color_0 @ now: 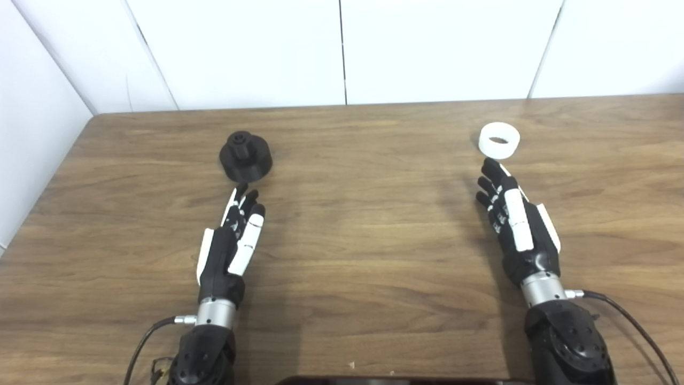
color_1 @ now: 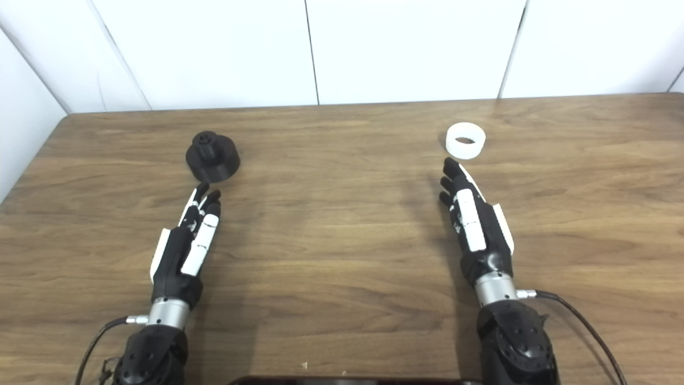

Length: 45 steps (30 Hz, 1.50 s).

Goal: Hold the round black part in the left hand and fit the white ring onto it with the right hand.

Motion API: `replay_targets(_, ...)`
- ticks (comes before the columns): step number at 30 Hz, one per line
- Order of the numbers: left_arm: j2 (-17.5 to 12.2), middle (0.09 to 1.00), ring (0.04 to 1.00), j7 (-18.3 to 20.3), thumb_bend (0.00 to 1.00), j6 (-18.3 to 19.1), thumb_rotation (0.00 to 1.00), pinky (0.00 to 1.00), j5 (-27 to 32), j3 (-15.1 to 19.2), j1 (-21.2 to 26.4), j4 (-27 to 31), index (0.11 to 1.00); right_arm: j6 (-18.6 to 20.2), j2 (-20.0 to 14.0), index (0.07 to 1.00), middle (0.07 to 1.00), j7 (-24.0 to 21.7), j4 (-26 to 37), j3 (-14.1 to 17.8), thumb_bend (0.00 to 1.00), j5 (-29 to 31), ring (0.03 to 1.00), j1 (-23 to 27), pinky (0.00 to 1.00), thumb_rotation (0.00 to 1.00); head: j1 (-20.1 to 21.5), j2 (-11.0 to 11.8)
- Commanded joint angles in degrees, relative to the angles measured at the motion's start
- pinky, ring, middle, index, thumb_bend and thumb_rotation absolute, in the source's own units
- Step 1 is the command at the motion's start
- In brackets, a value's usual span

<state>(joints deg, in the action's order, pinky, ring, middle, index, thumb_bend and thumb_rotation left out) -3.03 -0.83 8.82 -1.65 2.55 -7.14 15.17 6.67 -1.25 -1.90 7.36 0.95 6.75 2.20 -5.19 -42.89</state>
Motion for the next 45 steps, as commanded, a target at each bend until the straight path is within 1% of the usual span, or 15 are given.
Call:
replay_targets(1, -2.75, 0.964, 0.977, 0.83, 0.51, -0.16, 0.63, 0.98, -0.85, 0.65, -0.2, 4.31, 0.995, -2.28, 0.43, 0.911, 0.944, -0.67, 0.86, -0.04, 0.58, 0.68, 0.944, 1.76, 0.94, 0.88, -0.25, 0.0)
replay_targets(2, -2.92, 0.967, 0.979, 1.03, 0.53, 0.04, 0.6, 0.98, -0.83, 0.89, -0.25, 4.72, 0.997, -2.23, 0.46, 0.91, 0.944, -0.7, 0.79, -0.02, 0.57, 0.79, 0.945, 1.76, 0.94, 0.88, -0.25, 0.0)
replay_targets(3, -4.34, 0.97, 0.981, 0.81, 0.58, 0.96, 0.55, 0.99, -4.07, 0.93, -0.29, 5.88, 0.998, -2.36, 0.55, 0.909, 0.943, -0.64, 0.62, -0.09, 0.58, 0.67, 0.946, 1.77, 0.95, 0.88, -0.61, 0.16)
replay_targets(6, -7.57, 0.924, 0.91, 0.73, 0.65, 2.7, 0.57, 0.91, -9.51, 1.72, 0.24, 7.92, 0.968, -2.97, 0.75, 0.908, 0.942, -0.71, 0.07, -0.24, 0.58, 0.65, 0.946, 1.87, 0.94, 0.88, -0.87, 0.32)
replay_targets(8, -8.95, 0.915, 0.896, 1.2, 0.68, 2.75, 0.46, 0.88, -8.87, 2.67, 1.12, 7.89, 0.957, -3.53, 0.77, 0.908, 0.942, -0.91, -0.38, -0.3, 0.58, 0.85, 0.949, 2.01, 0.95, 0.87, -1.0, 0.38)
replay_targets(10, -11.22, 0.919, 0.901, 2.02, 0.72, 3.05, 0.38, 0.89, -8.02, 3.81, 2.26, 7.48, 0.953, -3.98, 0.82, 0.909, 0.945, -0.93, -0.78, -0.32, 0.57, 0.87, 0.951, 2.12, 0.94, 0.88, -1.11, 0.5)
replay_targets(12, -12.75, 0.927, 0.909, 2.65, 0.76, 3.72, 0.32, 0.91, -7.84, 4.46, 3.1, 7.19, 0.957, -4.22, 0.97, 0.906, 0.943, -0.78, -1.1, -0.3, 0.58, 0.81, 0.948, 2.23, 0.94, 0.87, -1.19, 0.57)
replay_targets(15, -15.54, 0.946, 0.929, 4.15, 0.82, 6.84, 0.27, 0.94, -8.26, 4.95, 4.99, 7.31, 0.976, -4.49, 1.09, 0.91, 0.946, -0.74, -1.49, -0.38, 0.59, 0.65, 0.95, 2.31, 0.94, 0.88, -1.29, 0.82)
replay_targets(19, -20.83, 0.974, 0.944, 6.49, 0.89, 11.74, 0.31, 0.9, -13.03, 3.71, 8.13, 6.67, 0.994, -4.95, 1.17, 0.913, 0.948, -0.51, -1.69, -0.49, 0.59, 0.34, 0.948, 2.26, 0.93, 0.88, -1.44, 0.99)
replay_targets(23, -25.67, 0.988, 0.958, 10.05, 0.94, 15.52, 0.29, 0.85, -14.86, 2.4, 12.16, 4.33, 0.997, -4.89, 1.44, 0.905, 0.94, -0.23, -1.63, -0.31, 0.59, 0.47, 0.942, 2.22, 0.93, 0.87, -1.55, 1.08)
replay_targets(27, -29.64, 0.984, 0.946, 12.66, 0.95, 16.4, 0.28, 0.85, -16.69, 0.29, 16.5, 0.1, 0.994, -5.01, 1.66, 0.9, 0.934, -0.16, -1.56, -0.27, 0.59, 0.51, 0.941, 2.0, 0.92, 0.87, -1.54, 1.18)
replay_targets(31, -31.56, 0.98, 0.949, 14.71, 0.94, 16.86, 0.25, 0.84, -17.12, -1.28, 20.01, -3.67, 0.996, -5.24, 1.98, 0.902, 0.933, 0.08, -1.64, -0.25, 0.59, 0.26, 0.936, 1.72, 0.91, 0.87, -1.5, 1.25)
replay_targets(35, -33.19, 0.982, 0.967, 17.16, 0.95, 17.91, 0.27, 0.85, -19.07, -3.52, 23.46, -7.55, 0.997, -5.64, 2.17, 0.902, 0.936, 0.01, -1.79, -0.16, 0.58, 0.51, 0.939, 1.53, 0.91, 0.87, -1.36, 1.31)
replay_targets(41, -34.18, 0.99, 0.994, 20.1, 0.95, 18.02, 0.27, 0.88, -21.45, -5.81, 26.8, -11.36, 0.99, -5.73, 2.25, 0.902, 0.936, 0.07, -1.72, -0.05, 0.59, 0.4, 0.939, 1.27, 0.91, 0.87, -1.2, 1.41)
replay_targets(45, -34.85, 0.986, 0.985, 22.08, 0.96, 18.0, 0.31, 0.86, -22.73, -7.43, 28.76, -12.41, 0.982, -5.89, 2.41, 0.903, 0.935, 0.33, -1.76, -0.03, 0.59, 0.03, 0.936, 1.02, 0.9, 0.87, -1.35, 1.61)
